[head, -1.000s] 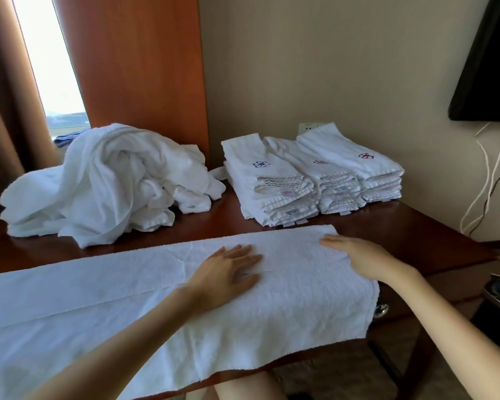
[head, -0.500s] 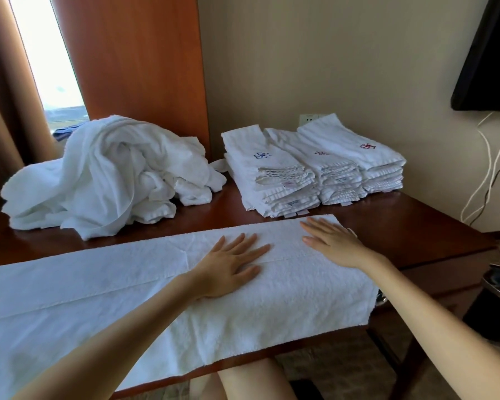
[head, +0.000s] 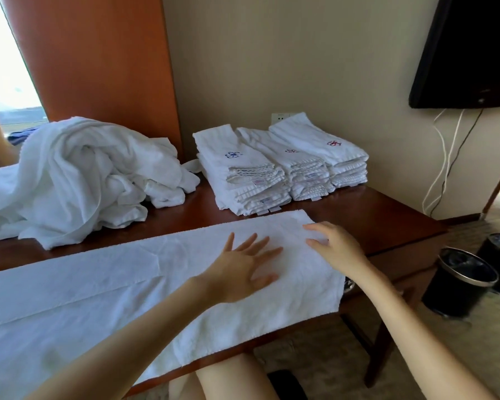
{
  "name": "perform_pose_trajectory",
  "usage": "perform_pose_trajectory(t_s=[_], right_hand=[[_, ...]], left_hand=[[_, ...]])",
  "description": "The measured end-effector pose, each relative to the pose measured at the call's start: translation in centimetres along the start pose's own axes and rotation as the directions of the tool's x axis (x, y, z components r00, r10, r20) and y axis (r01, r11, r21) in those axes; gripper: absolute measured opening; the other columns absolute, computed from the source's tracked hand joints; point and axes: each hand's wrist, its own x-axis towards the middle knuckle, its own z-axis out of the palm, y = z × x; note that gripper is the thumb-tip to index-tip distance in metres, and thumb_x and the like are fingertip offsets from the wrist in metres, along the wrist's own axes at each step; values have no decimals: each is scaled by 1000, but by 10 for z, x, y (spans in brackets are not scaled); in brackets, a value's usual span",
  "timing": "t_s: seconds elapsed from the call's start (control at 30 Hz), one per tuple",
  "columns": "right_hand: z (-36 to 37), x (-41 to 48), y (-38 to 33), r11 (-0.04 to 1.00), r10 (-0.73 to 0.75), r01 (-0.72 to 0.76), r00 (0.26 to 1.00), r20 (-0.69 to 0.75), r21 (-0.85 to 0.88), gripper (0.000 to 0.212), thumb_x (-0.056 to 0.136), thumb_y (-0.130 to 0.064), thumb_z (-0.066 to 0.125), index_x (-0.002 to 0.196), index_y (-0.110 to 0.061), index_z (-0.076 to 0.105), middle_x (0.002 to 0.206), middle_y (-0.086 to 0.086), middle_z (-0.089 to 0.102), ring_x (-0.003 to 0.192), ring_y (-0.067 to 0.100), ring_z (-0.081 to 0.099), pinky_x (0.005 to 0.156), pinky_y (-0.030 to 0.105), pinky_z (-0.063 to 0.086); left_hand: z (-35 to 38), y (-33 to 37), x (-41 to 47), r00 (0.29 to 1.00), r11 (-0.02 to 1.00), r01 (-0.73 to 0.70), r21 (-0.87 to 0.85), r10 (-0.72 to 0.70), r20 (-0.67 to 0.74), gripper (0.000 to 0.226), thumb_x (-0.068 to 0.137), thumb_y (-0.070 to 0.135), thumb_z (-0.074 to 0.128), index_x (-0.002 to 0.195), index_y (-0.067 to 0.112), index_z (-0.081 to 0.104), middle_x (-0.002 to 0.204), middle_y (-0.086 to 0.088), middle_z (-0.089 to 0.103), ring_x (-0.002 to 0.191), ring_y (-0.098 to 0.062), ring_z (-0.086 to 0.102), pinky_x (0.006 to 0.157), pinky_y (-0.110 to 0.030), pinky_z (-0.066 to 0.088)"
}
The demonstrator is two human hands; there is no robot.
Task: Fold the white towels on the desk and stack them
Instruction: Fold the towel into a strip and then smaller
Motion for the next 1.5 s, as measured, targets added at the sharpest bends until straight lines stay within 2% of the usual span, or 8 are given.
perform_pose_trajectory(t_s=[0.2,0.4,0.73,0.9,1.07,1.17,1.3,1.5], right_hand=[[-5,-89,11,988,130,-152,922,-365,-32,24,86,-24,71,109,-27,66,105,-10,60,95,10,58,71,32,51],[8,-103,26,859,469,-449,883,-27,245,40,87,-47,65,118,-26,53,102,-12,62,93,8,61,80,30,48],[18,-97,24,871,423,-369,899,-112,325,23,87,-30,69,76,-19,52,75,-2,52,66,11,50,57,23,37],[1,-100,18,780,428,-269,888,-168,564,23,89,-21,66,101,-27,48,73,-1,52,59,7,48,53,14,37],[-23,-89,6,719,345,-206,935,-84,663,9,94,-17,61,93,-24,66,77,-13,62,71,1,53,64,11,40],[-35,-85,2,732,237,-188,971,14,655,25,97,-10,51,101,-22,72,85,-15,67,82,1,61,70,13,48],[-41,-85,-1,844,-16,-27,997,75,535,66,87,19,35,118,-31,64,119,-7,65,101,7,64,90,17,49],[-21,-76,-4,920,-185,251,955,-233,302,54,77,9,71,114,-31,67,99,-8,60,101,9,59,95,19,45]], left_hand=[[40,68,19,972,946,-199,255,224,-72,60,102,45,31,154,35,5,161,1,-14,146,-20,-21,111,-48,-26],[69,88,14,967,904,-163,395,225,-118,69,97,27,51,155,25,13,159,-10,-16,142,-28,-25,108,-59,-21],[70,85,8,977,853,-43,519,144,-155,108,71,71,64,154,20,19,160,-16,1,148,-32,0,115,-58,4],[71,94,-2,953,927,-92,363,187,-237,77,79,68,40,131,14,58,152,-22,32,142,-37,27,111,-60,28],[56,88,-25,866,980,-193,42,191,-462,33,70,15,58,102,12,63,120,-10,61,109,-29,58,84,-37,53],[28,77,-34,851,986,-70,-152,-20,-525,32,73,8,55,102,18,64,99,6,66,85,-19,64,66,-25,49],[-1,61,-25,803,901,114,-419,-332,-496,21,92,12,58,110,20,65,99,6,69,96,-18,64,73,-28,44],[-27,44,-5,782,837,168,-520,-434,-447,26,98,27,48,76,22,59,71,8,59,72,-15,54,60,-28,36]])
